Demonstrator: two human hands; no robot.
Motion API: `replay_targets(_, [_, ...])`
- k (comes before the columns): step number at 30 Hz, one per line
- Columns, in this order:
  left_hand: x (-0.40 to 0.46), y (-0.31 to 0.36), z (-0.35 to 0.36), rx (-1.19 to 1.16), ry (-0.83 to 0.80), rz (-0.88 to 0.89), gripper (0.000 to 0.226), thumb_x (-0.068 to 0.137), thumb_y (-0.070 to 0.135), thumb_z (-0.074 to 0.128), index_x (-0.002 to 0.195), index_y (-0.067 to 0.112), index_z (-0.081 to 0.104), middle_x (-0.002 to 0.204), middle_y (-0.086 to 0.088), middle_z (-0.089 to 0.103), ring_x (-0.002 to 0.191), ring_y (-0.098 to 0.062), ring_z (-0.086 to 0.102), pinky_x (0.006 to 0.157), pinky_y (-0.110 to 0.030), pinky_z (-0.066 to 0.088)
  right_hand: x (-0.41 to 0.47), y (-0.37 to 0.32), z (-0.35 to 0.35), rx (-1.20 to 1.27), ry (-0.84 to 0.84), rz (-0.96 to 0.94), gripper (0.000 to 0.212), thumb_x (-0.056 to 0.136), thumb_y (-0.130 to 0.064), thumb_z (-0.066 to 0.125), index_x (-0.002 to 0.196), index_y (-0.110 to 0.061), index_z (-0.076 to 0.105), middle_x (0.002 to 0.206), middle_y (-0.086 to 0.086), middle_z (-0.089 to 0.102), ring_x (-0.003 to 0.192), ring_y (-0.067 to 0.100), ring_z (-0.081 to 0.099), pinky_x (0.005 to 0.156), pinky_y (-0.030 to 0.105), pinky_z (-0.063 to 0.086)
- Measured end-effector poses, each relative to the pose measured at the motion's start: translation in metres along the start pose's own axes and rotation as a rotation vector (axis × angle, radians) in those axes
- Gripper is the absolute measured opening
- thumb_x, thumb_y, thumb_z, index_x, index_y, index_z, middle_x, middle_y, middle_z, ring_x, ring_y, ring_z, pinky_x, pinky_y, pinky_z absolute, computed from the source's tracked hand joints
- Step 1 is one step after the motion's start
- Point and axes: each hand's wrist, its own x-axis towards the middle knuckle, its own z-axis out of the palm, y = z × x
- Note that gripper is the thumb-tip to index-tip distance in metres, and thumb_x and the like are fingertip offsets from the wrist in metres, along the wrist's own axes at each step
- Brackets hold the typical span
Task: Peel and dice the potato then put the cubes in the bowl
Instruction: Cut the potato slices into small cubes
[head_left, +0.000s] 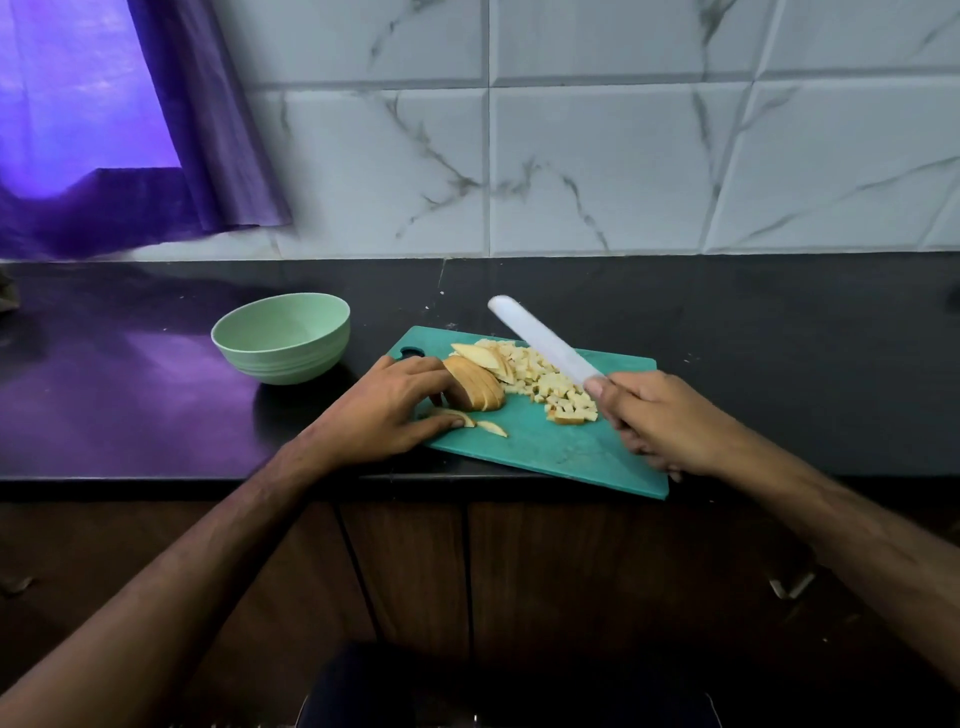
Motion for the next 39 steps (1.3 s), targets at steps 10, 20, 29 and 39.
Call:
replay_targets(10, [0.003,-0.003,0.006,-0.039,0.027,0.026,0.026,0.097,0.052,0.057,0.102,0.029,0.066,0.096,0.017,0.060,0.089,-0.001,0.056,0.078,-0.031,0.043,0.025,0.008,0.026,0.473,0.127,-0.088,0.048,0.106,-0.050,0.041,0.082,-0.009,0.047,0.051,0.001,0.035,0.034,0.013,0.025,0.035,0.020,0.028])
replay_targets(20, [0.008,0.025,0.001,-0.150,0.053,0.174,0.016,0.098,0.039,0.065,0.103,0.024,0.066,0.103,0.024,0.059,0.097,0.004,0.055,0.081,-0.039,0.044,0.030,0.014,0.026,0.523,0.135,-0.101,0.046,0.106,-0.048,0.042,0.083,-0.008,0.046,0.053,0.003,0.035,0.035,0.012,0.025,0.033,0.020,0.029])
replay_targets(29, [0.011,0.019,0.005,0.049,0.067,0.217,0.017,0.097,0.040,0.066,0.096,0.024,0.067,0.092,0.015,0.062,0.089,-0.010,0.059,0.075,-0.039,0.044,0.028,0.017,0.025,0.547,0.133,-0.106,0.045,0.106,-0.047,0.042,0.083,-0.009,0.047,0.053,0.000,0.035,0.034,0.012,0.025,0.034,0.019,0.028])
replay_targets(39, [0.003,0.009,0.006,0.108,0.135,0.148,0.015,0.097,0.040,0.064,0.099,0.025,0.067,0.098,0.012,0.060,0.090,-0.014,0.058,0.074,-0.036,0.041,0.044,0.025,0.012,0.497,0.100,-0.132,0.044,0.107,-0.048,0.041,0.084,-0.010,0.048,0.054,0.003,0.032,0.035,0.012,0.023,0.034,0.020,0.026])
